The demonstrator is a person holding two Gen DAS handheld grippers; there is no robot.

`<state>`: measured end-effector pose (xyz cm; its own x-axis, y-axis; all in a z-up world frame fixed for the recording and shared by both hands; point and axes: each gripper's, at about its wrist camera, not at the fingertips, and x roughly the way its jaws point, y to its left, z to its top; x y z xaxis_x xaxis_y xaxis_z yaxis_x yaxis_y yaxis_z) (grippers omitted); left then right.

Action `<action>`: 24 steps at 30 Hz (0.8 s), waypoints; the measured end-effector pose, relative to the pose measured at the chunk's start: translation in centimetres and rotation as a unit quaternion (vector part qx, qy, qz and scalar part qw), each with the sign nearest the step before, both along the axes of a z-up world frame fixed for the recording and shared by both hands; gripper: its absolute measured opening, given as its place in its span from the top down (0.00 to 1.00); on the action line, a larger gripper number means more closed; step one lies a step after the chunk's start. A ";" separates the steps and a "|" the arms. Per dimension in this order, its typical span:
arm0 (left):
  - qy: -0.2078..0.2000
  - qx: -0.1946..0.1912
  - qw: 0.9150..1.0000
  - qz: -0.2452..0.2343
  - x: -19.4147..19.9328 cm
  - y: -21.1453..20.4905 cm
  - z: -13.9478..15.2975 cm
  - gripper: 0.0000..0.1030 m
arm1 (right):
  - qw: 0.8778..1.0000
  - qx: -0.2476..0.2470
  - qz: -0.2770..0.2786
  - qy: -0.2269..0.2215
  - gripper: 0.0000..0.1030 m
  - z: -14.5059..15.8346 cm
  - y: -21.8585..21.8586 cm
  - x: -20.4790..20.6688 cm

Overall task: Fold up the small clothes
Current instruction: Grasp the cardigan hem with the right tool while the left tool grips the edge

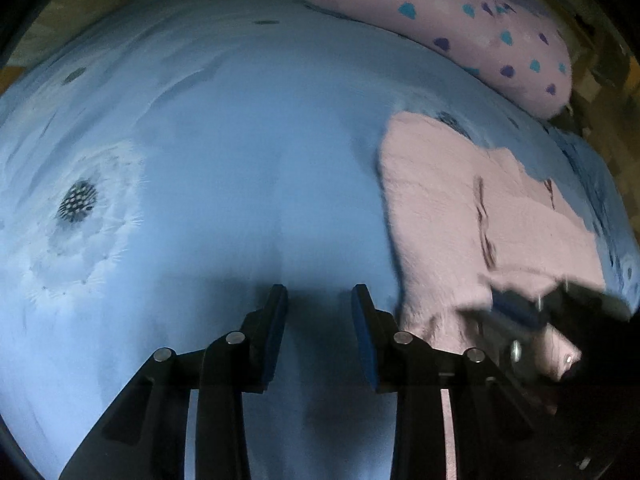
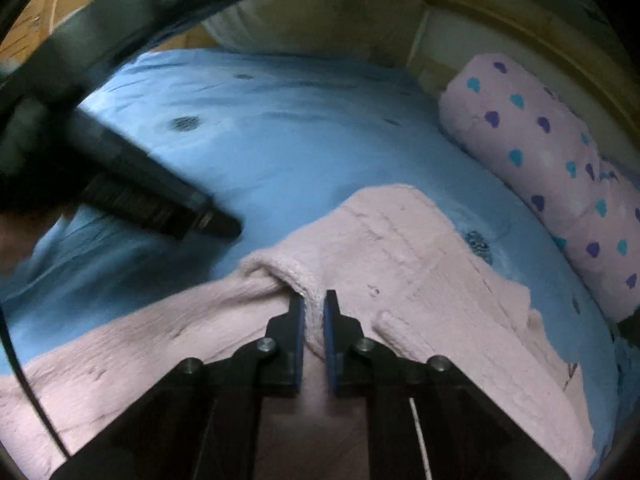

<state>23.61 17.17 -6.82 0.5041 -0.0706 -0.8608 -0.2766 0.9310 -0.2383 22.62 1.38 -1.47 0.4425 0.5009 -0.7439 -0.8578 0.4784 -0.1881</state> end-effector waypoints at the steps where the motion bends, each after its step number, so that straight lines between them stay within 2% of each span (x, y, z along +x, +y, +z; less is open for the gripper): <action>1: 0.000 -0.003 1.000 0.004 0.2 0.3 0.1 0.74 | 1.000 -0.004 0.003 -0.002 0.92 0.0 -0.1 -0.2; 4: 0.001 -0.005 1.000 0.020 0.4 0.9 0.3 0.74 | 1.000 -0.010 0.008 0.003 0.92 0.0 -0.2 -0.6; 8: -0.003 -0.001 1.000 0.016 0.5 0.5 0.8 0.74 | 0.999 -0.014 0.017 0.024 0.92 0.1 -0.3 -0.7; 13: -0.005 0.011 1.000 0.009 0.4 0.2 1.1 0.74 | 0.999 -0.031 0.035 0.014 0.92 -0.1 0.0 -1.7; 15: -0.003 0.014 1.000 0.005 0.6 -0.1 1.1 0.74 | 0.999 -0.030 0.027 0.015 0.88 -0.3 0.0 -1.8; 17: -0.003 0.014 1.000 0.001 0.6 -0.3 1.2 0.74 | 0.999 -0.007 0.027 0.040 0.81 0.3 -0.5 -1.1; 18: -0.003 0.011 1.000 0.000 0.8 -0.4 1.2 0.74 | 0.996 0.028 0.023 0.081 0.80 1.2 -1.4 0.0; 21: -0.013 0.005 1.000 -0.004 1.6 -0.8 1.8 0.74 | 0.981 0.112 -0.017 0.158 0.75 3.5 -4.4 4.2; 23: -0.022 0.005 1.000 -0.006 2.7 -1.1 2.0 0.73 | 0.974 0.151 -0.061 0.160 0.65 4.8 -7.0 7.6; 24: -0.026 0.004 1.000 -0.009 3.3 -1.2 2.0 0.71 | 0.972 0.157 -0.086 0.152 0.63 5.2 -8.1 9.0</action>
